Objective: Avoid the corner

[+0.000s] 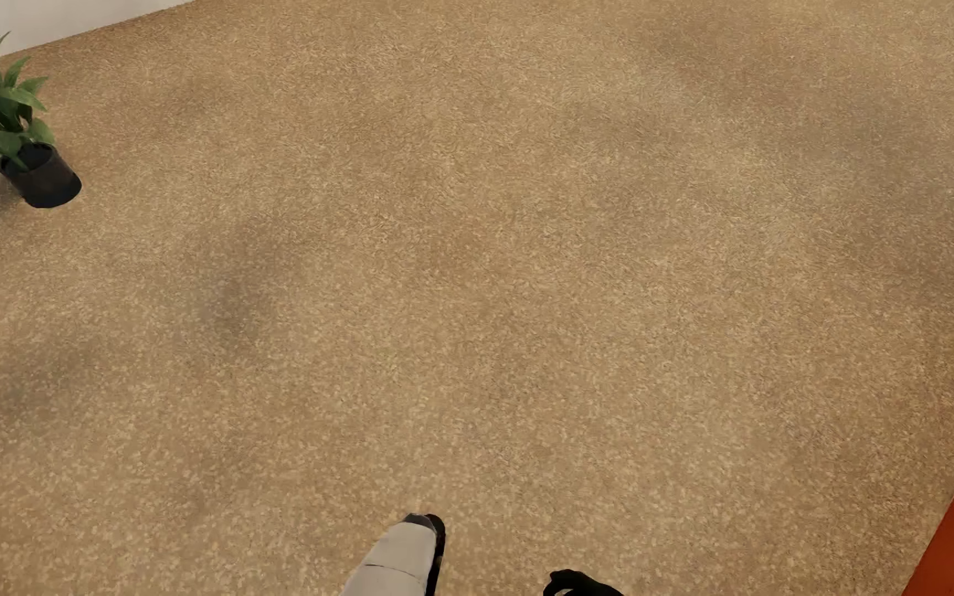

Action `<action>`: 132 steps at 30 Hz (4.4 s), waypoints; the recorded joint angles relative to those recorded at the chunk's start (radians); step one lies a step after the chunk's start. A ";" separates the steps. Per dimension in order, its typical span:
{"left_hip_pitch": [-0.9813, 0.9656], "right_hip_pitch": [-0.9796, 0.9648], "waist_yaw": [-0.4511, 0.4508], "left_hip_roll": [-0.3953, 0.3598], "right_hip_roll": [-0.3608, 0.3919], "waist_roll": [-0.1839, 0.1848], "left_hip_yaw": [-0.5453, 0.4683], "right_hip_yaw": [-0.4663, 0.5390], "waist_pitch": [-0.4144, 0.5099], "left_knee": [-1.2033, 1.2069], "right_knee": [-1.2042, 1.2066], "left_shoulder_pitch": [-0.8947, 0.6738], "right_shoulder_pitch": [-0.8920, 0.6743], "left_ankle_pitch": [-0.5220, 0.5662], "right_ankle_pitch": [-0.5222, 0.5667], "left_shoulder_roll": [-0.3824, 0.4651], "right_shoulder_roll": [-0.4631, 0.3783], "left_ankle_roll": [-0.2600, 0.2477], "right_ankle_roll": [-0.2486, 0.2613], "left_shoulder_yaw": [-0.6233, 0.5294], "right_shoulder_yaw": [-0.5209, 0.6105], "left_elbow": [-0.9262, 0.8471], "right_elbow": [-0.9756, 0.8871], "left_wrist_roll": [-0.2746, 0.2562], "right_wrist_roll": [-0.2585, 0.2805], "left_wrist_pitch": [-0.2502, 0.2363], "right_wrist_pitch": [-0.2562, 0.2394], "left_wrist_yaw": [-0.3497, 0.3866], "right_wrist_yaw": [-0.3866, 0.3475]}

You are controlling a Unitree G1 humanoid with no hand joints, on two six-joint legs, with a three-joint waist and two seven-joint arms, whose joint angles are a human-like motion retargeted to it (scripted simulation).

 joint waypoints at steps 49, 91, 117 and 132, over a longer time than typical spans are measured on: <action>0.984 -0.864 -0.461 -0.052 -0.102 0.068 0.000 0.000 -0.033 -0.084 0.080 -0.109 0.288 -0.184 0.312 0.028 0.023 0.000 0.000 0.223 -0.014 -0.278 0.261 0.000 0.000 0.000 0.000 0.000 0.000; 0.160 -0.091 -0.013 0.002 0.004 0.086 0.000 0.000 -0.023 0.016 0.001 0.083 -0.017 -0.082 0.183 0.070 -0.088 0.000 0.000 0.100 -0.229 -0.037 0.110 0.000 0.000 0.000 0.000 0.000 0.000; 0.481 -0.405 -0.232 0.018 0.107 0.102 0.000 0.000 -0.002 0.728 0.171 0.014 0.224 -0.069 0.490 -0.008 0.002 0.000 0.000 0.112 0.027 -0.134 0.277 0.000 0.000 0.000 0.000 0.000 0.000; 0.451 -0.393 -0.168 -0.162 -0.079 0.037 0.000 0.000 -0.031 0.072 1.007 0.058 0.129 -0.070 0.618 -0.019 0.033 0.000 0.000 0.134 -0.176 -0.096 0.257 0.000 0.000 0.000 0.000 0.000 0.000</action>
